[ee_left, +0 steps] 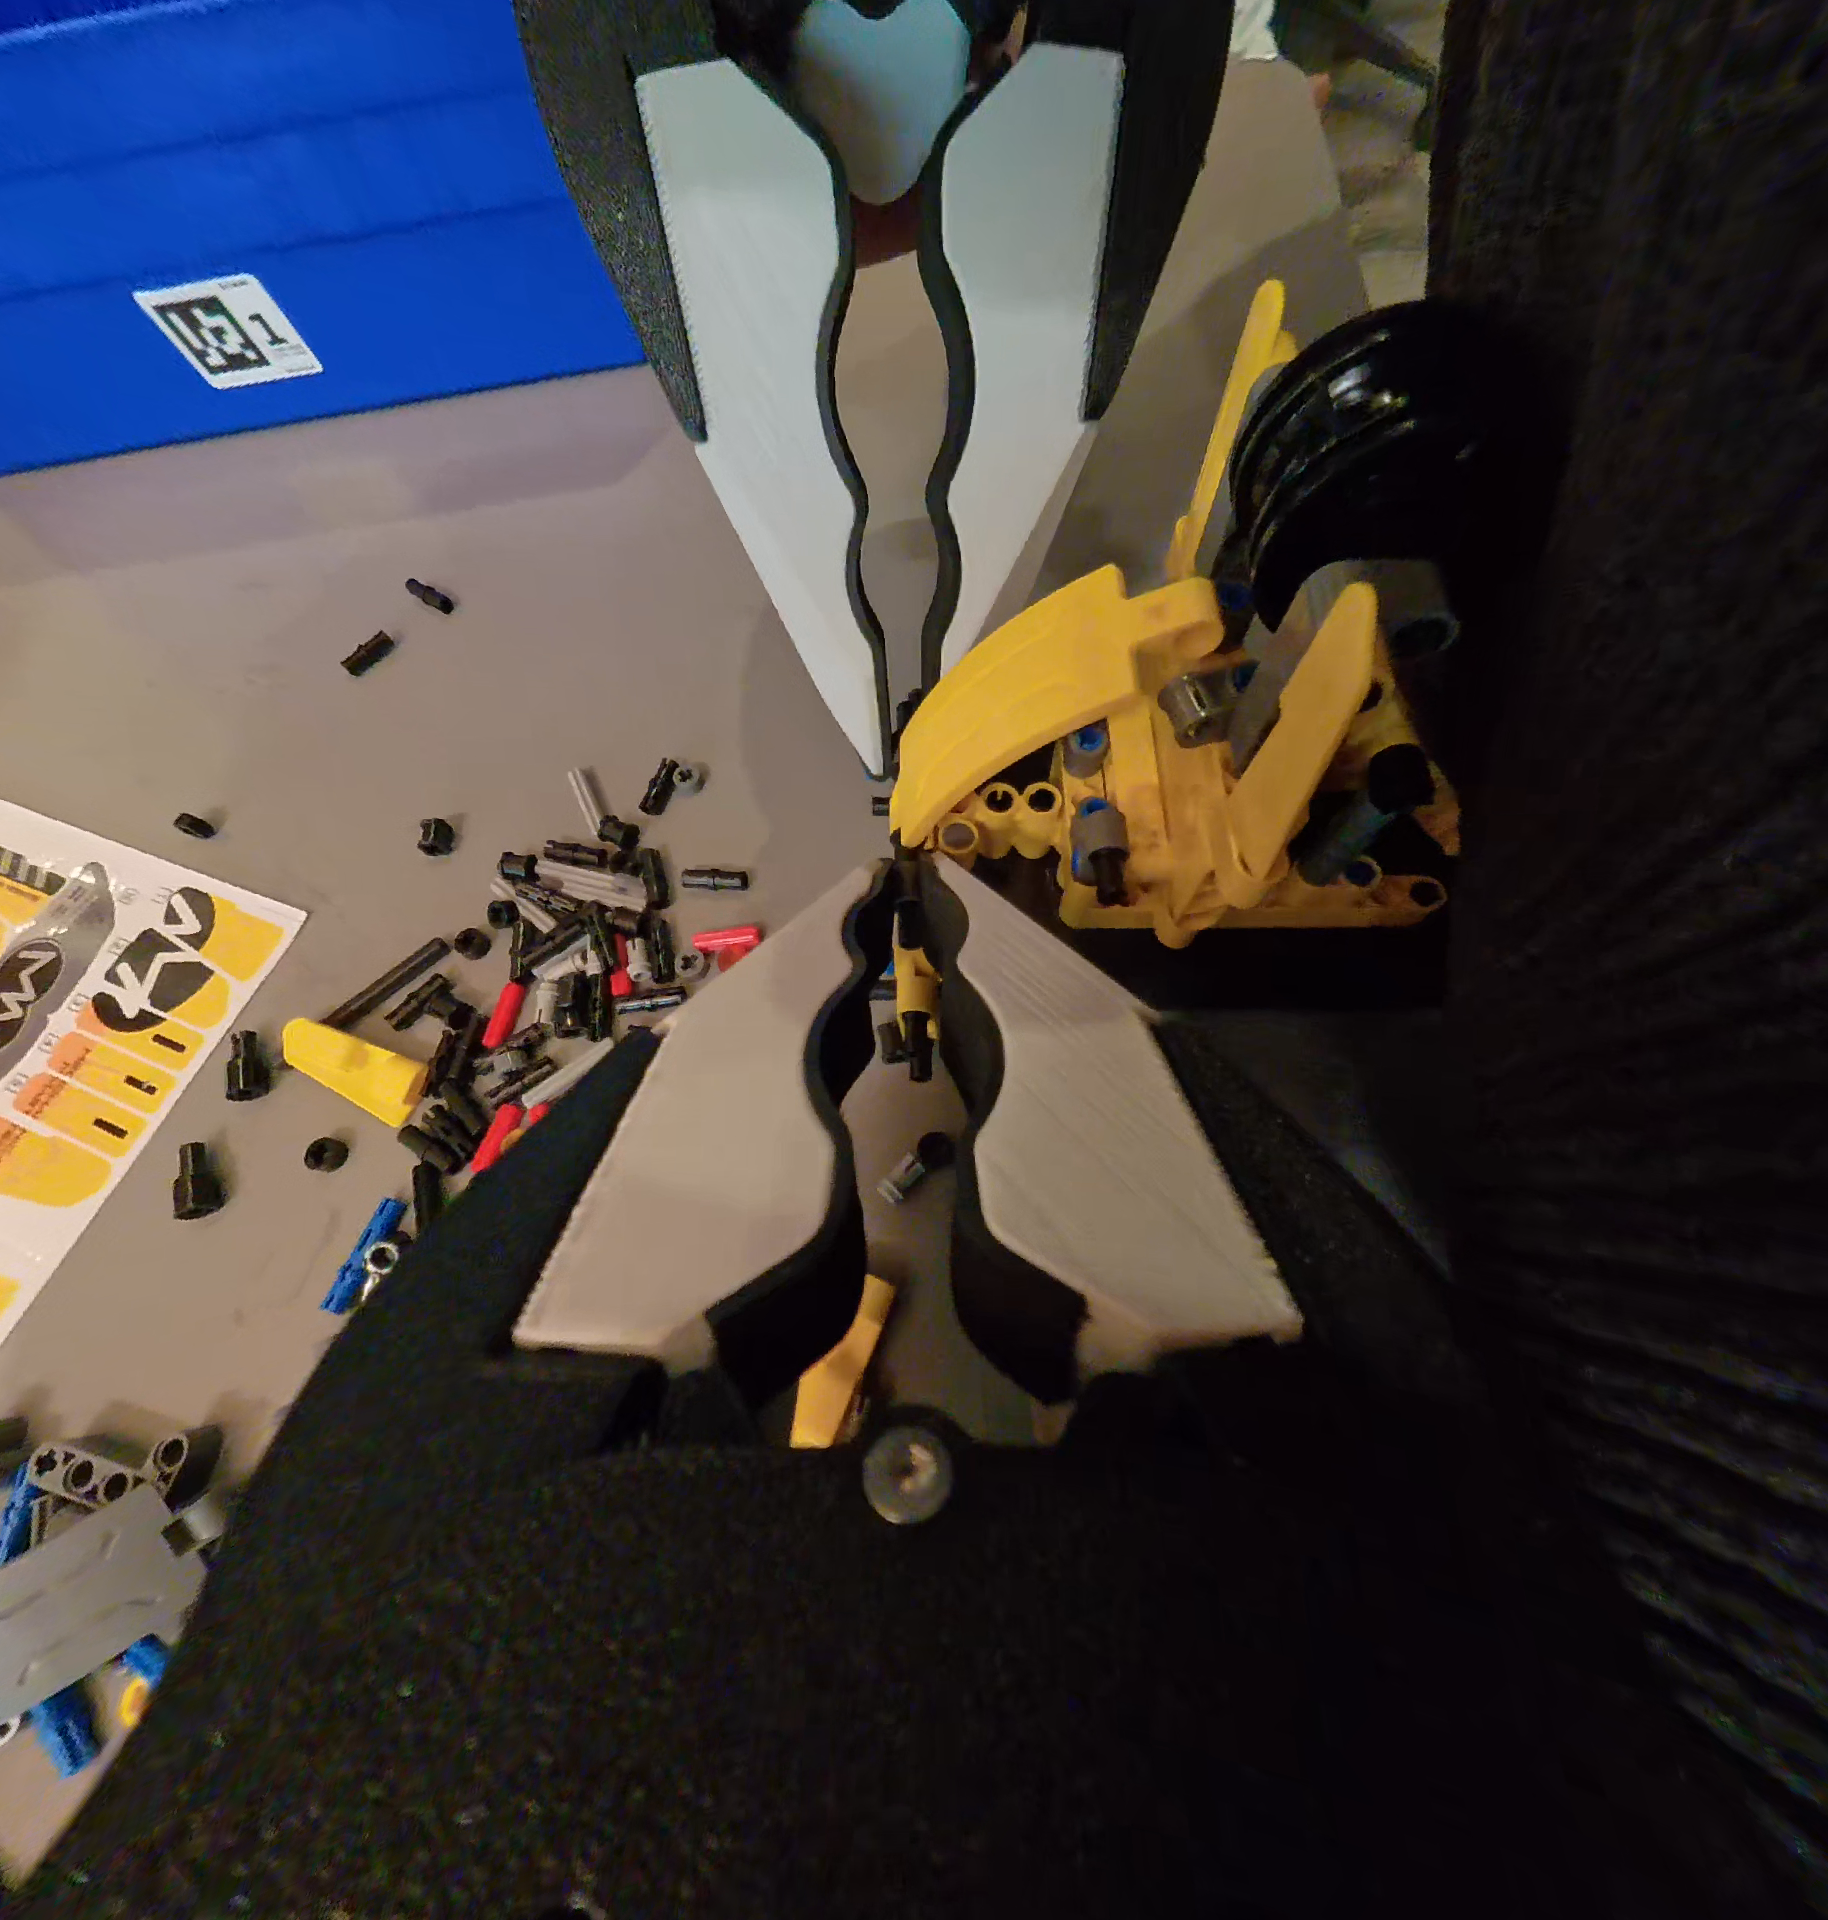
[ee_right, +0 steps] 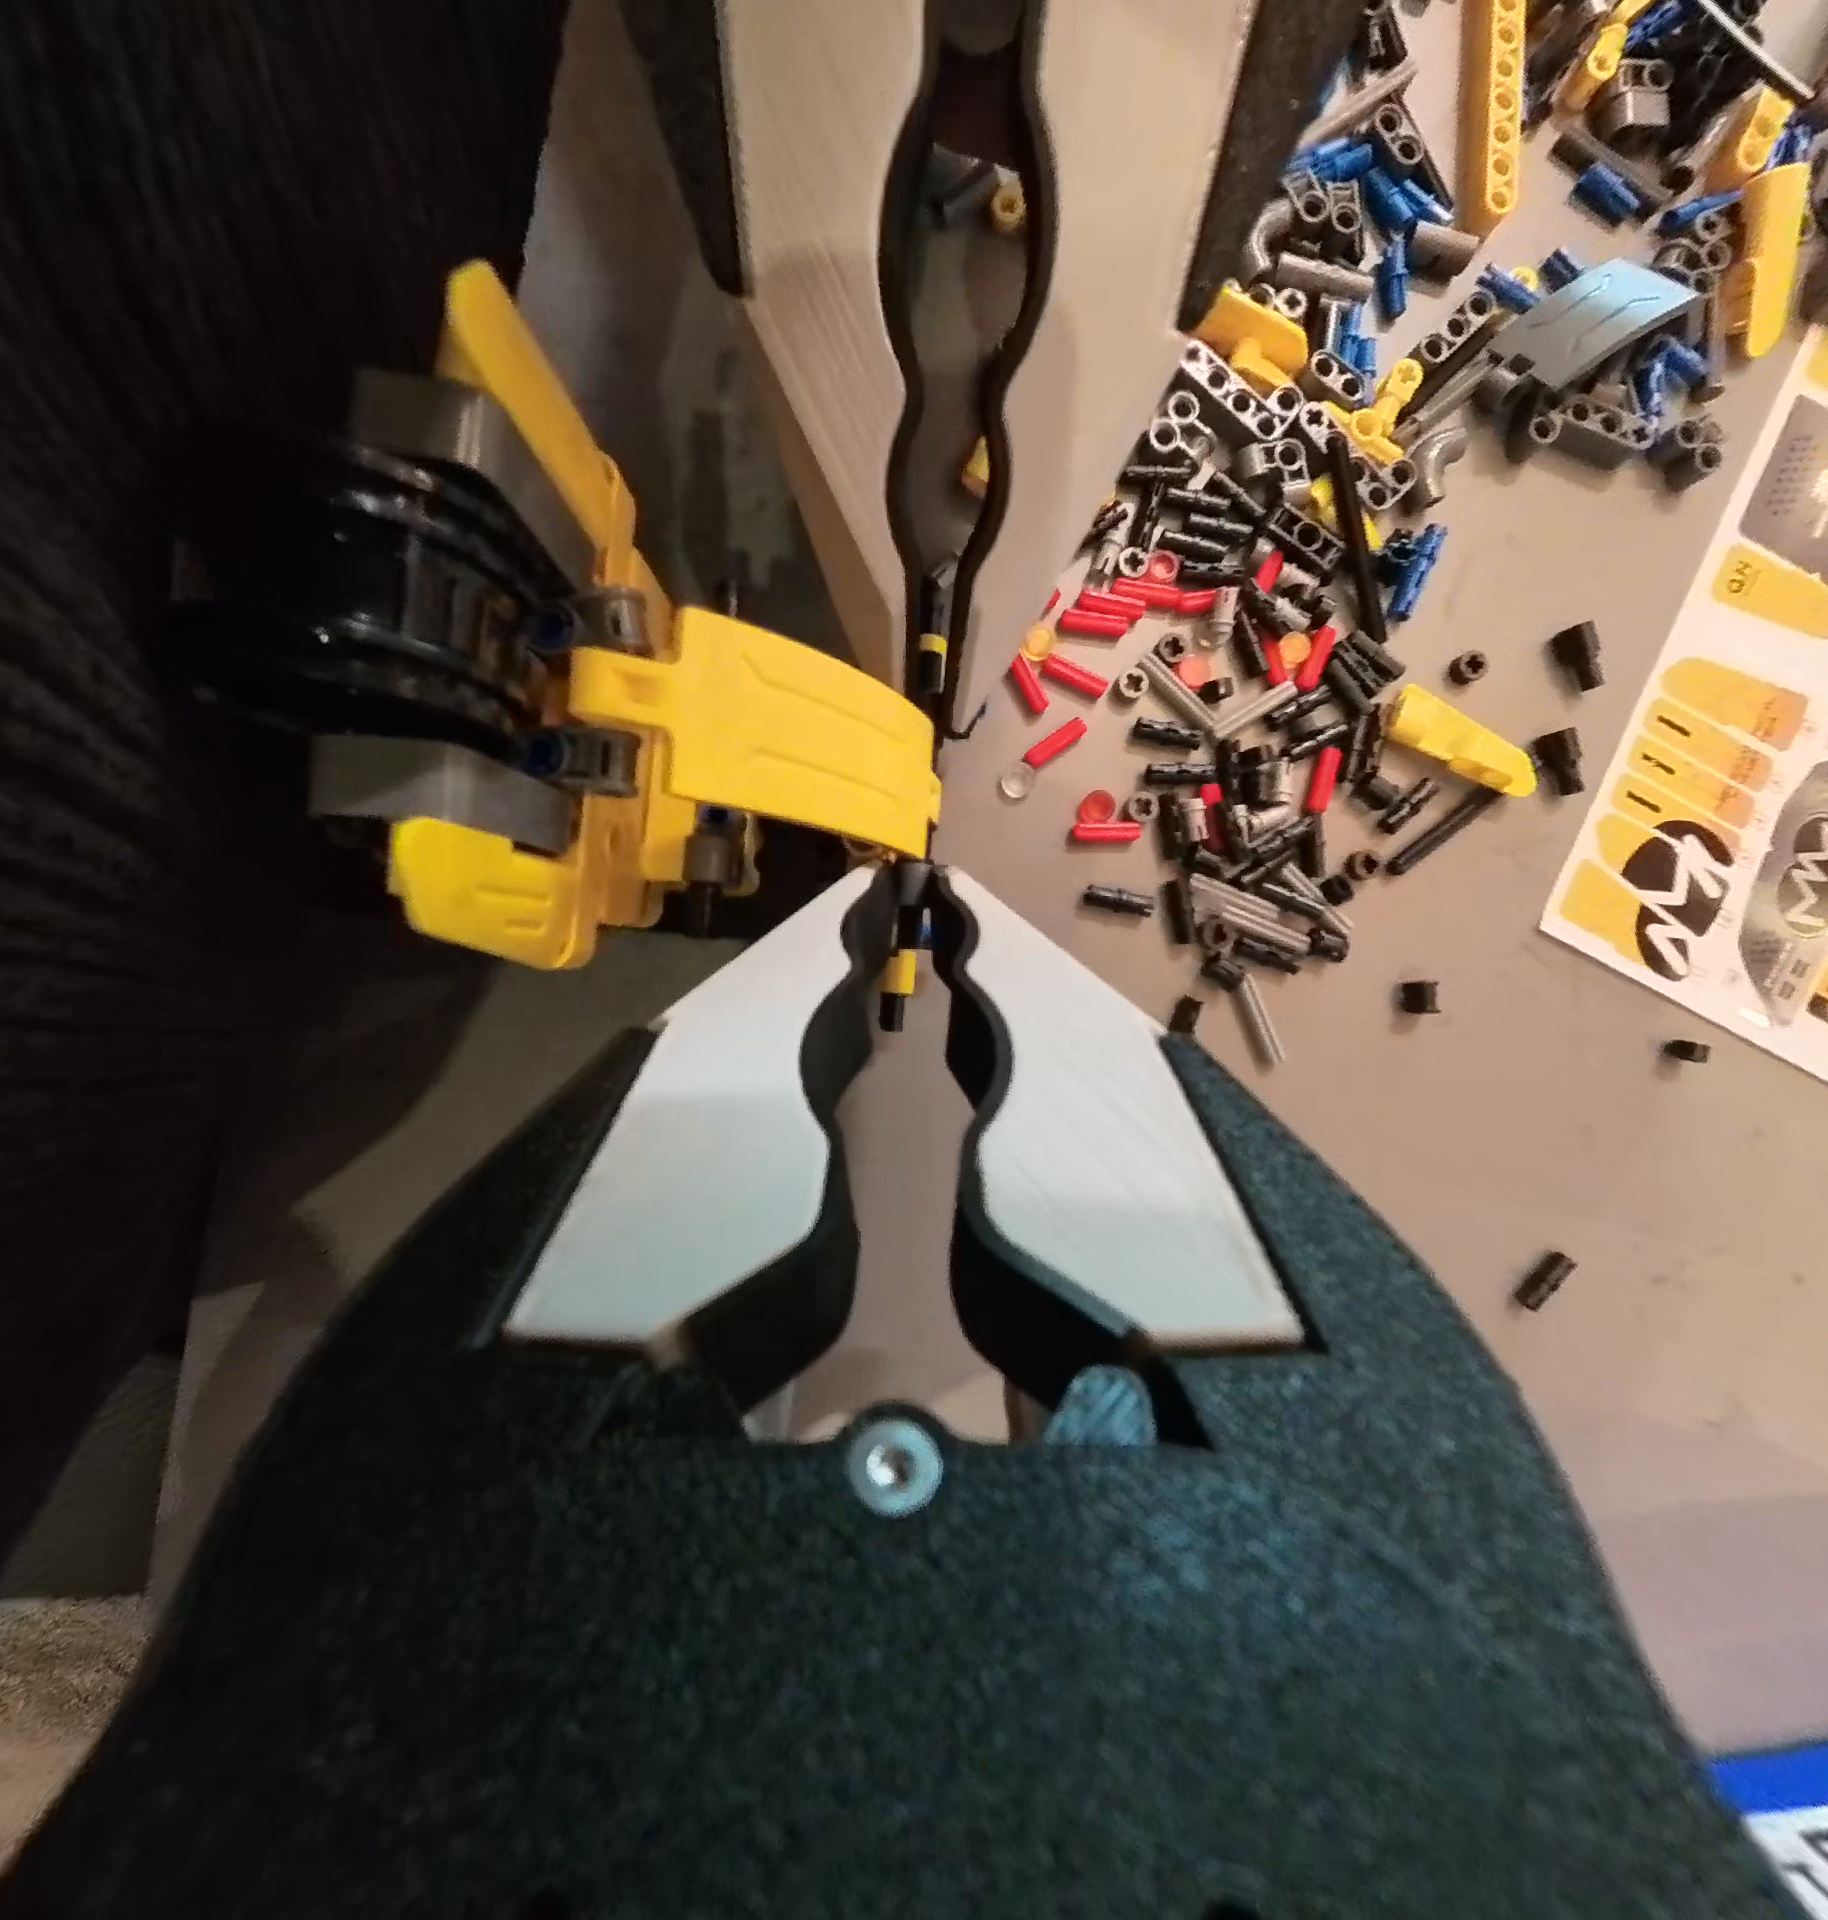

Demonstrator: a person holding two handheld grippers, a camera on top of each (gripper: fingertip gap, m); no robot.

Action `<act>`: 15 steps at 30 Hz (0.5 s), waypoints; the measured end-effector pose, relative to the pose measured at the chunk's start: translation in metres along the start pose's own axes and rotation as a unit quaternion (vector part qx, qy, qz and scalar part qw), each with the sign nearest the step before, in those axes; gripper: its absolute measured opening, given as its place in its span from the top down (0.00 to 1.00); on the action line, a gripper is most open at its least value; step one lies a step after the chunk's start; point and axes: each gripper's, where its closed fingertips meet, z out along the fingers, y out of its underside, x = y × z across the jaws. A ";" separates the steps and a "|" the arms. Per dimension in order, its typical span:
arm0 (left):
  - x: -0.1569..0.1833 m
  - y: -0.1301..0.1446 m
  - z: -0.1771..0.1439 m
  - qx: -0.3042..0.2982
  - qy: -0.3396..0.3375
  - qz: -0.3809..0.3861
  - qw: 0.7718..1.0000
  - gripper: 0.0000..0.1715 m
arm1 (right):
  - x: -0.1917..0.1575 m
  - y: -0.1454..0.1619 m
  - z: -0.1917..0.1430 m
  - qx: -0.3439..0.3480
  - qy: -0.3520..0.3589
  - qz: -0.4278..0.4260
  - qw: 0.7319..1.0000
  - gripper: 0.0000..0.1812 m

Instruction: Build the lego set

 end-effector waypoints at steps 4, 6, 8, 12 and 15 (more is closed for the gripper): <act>0.000 0.001 0.000 0.004 -0.005 0.003 1.000 0.97 | 0.000 0.000 0.001 -0.006 0.003 -0.011 1.000 0.96; 0.001 0.001 0.000 0.002 -0.014 0.016 1.000 0.97 | 0.000 0.000 0.001 -0.008 0.011 -0.023 1.000 0.96; 0.001 0.001 0.000 0.005 -0.022 0.028 0.999 0.97 | 0.001 0.000 0.002 -0.018 0.023 -0.040 0.999 0.96; -0.003 0.008 0.003 -0.009 -0.042 0.061 0.997 0.97 | 0.002 0.002 0.008 -0.028 0.040 -0.069 0.996 0.96; -0.003 0.003 0.001 -0.046 -0.051 0.142 0.987 0.98 | 0.004 0.001 0.005 -0.045 0.070 -0.127 0.988 0.96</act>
